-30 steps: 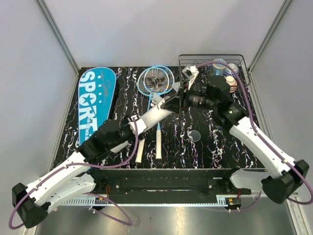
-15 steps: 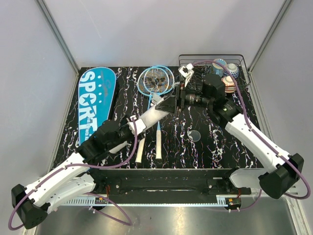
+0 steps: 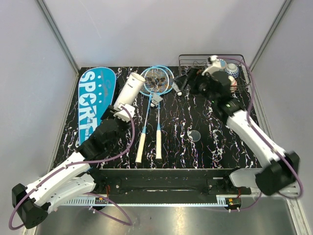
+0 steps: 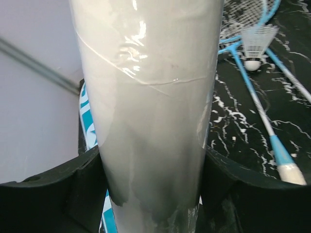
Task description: Pack up the badminton gear
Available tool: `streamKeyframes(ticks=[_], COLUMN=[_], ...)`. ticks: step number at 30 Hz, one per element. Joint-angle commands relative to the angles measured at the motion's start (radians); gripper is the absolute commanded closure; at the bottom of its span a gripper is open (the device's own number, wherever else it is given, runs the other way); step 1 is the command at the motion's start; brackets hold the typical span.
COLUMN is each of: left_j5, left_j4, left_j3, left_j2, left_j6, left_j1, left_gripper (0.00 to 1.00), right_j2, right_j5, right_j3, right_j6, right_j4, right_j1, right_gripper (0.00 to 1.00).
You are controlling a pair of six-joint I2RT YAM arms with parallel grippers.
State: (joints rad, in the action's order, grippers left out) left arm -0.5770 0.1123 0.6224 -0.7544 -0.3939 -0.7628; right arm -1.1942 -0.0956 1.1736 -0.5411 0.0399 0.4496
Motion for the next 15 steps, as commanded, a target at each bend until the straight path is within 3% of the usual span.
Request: streamKeyframes(ticks=[1,5,7,10,15], left_j5=[-0.172,-0.124,-0.130,-0.130,-0.081], left_j4=[-0.111,-0.149,-0.160,-0.157,-0.146], left_j3=[0.048,0.028,0.017,0.022,0.023], left_j2=[0.035,0.084,0.093,0.089,0.086], left_j6=[0.003,-0.006,-0.013,-0.016,-0.007], left_j1=[0.008,0.008,0.010,0.008,0.008], left_gripper=[0.93,0.91,0.91,0.91,0.91], right_j2=[-0.284,-0.566,-0.711,-0.896,-1.060], right_j5=[-0.159,-0.355,-0.328,-0.239,-0.250], right_j3=[0.061,0.303,0.397,0.616,0.785], right_j6=[0.013,0.101,0.200,0.305,0.363], right_j4=[-0.068,-0.003,0.122,0.297,0.357], right_j1=[-0.042,-0.040,-0.022,0.004,0.005], right_gripper=[0.04,0.13,0.19,0.19,0.18])
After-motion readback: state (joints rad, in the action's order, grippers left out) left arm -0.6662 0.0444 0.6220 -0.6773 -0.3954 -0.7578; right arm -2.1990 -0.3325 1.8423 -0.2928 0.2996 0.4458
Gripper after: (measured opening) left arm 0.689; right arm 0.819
